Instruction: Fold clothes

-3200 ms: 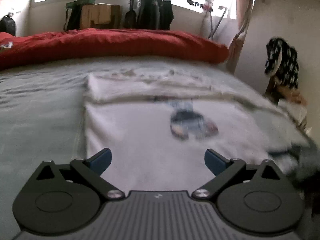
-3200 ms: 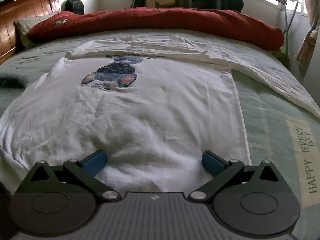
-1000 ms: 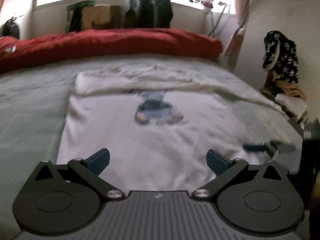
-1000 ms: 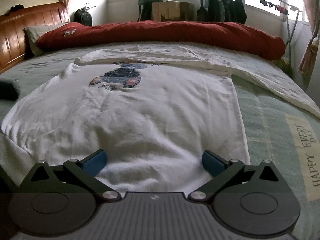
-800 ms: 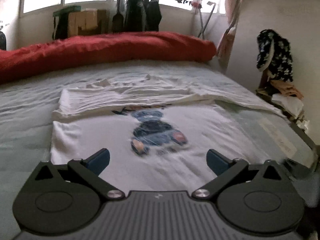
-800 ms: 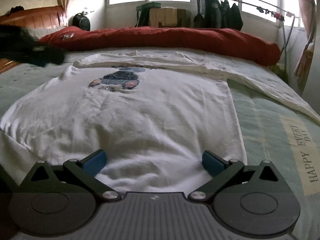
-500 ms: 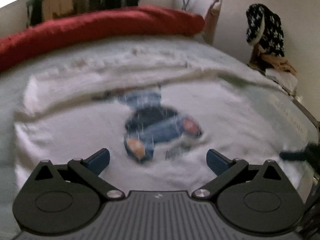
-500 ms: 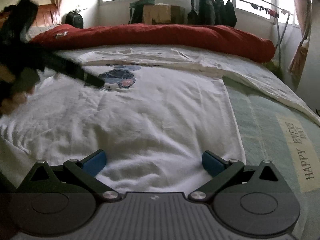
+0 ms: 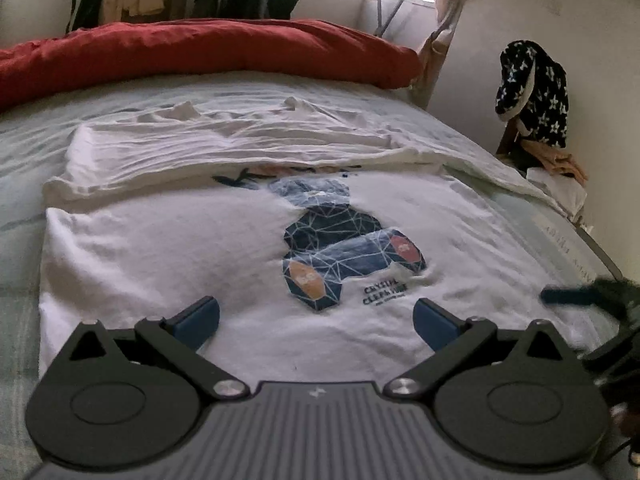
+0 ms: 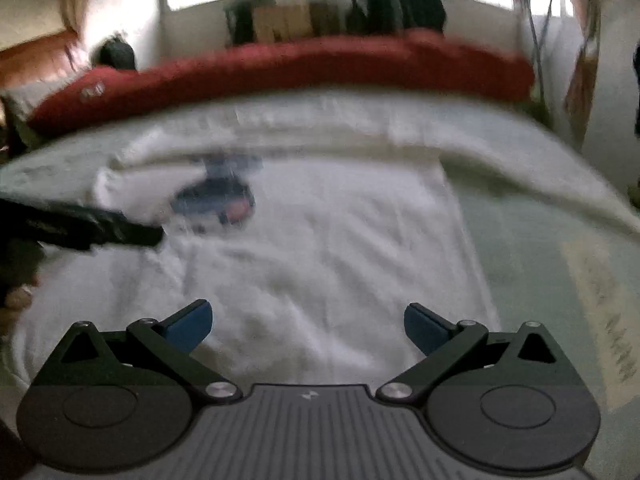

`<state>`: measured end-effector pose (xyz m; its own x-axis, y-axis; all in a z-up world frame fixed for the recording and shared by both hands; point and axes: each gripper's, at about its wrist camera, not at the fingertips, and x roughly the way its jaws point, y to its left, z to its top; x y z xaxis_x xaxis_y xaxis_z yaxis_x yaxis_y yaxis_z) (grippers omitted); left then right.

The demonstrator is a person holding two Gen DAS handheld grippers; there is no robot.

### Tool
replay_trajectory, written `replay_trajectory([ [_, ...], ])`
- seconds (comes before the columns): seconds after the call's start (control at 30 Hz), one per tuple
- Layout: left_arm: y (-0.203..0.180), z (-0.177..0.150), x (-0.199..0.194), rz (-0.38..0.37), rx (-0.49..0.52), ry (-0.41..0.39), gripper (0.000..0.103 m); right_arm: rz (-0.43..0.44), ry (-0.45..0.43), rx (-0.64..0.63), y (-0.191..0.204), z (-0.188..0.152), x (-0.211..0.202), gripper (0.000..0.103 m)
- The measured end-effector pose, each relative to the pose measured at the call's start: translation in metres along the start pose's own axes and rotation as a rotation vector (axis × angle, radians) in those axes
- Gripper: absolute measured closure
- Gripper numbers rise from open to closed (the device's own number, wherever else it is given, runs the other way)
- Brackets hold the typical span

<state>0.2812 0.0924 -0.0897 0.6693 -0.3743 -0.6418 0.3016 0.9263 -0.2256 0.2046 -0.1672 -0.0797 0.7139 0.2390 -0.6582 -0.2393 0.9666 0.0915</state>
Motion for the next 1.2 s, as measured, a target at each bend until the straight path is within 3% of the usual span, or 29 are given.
replay_trajectory([
  [0.13, 0.007, 0.005, -0.013, 0.017, -0.01, -0.02, 0.001, 0.045, 0.006, 0.021, -0.006, 0.014, -0.002, 0.0],
  [0.37, 0.044, 0.013, -0.042, 0.071, -0.094, -0.088, 0.001, 0.135, -0.103, -0.097, 0.017, 0.101, 0.013, 0.0],
  [0.47, 0.056, 0.013, -0.049, 0.059, -0.121, -0.107, 0.001, 0.173, -0.096, -0.158, 0.036, 0.127, 0.038, 0.0],
  [0.57, 0.068, 0.014, -0.05, 0.045, -0.154, -0.121, 0.001, 0.119, -0.074, -0.218, 0.058, 0.142, 0.066, 0.0],
  [0.77, 0.093, 0.012, -0.047, -0.041, -0.263, -0.156, 0.001, 0.167, -0.022, -0.178, 0.065, 0.111, 0.08, 0.0],
  [0.93, 0.106, 0.017, -0.042, -0.081, -0.322, -0.154, 0.001, 0.142, -0.046, -0.14, 0.059, 0.086, 0.061, 0.0],
  [1.13, 0.127, 0.082, -0.04, -0.096, -0.265, -0.167, 0.001, 0.128, -0.073, -0.147, 0.043, 0.074, 0.052, 0.0],
  [1.2, 0.145, 0.095, -0.016, -0.127, -0.328, -0.119, 0.001, 0.125, -0.073, -0.169, 0.041, 0.073, 0.054, 0.0],
])
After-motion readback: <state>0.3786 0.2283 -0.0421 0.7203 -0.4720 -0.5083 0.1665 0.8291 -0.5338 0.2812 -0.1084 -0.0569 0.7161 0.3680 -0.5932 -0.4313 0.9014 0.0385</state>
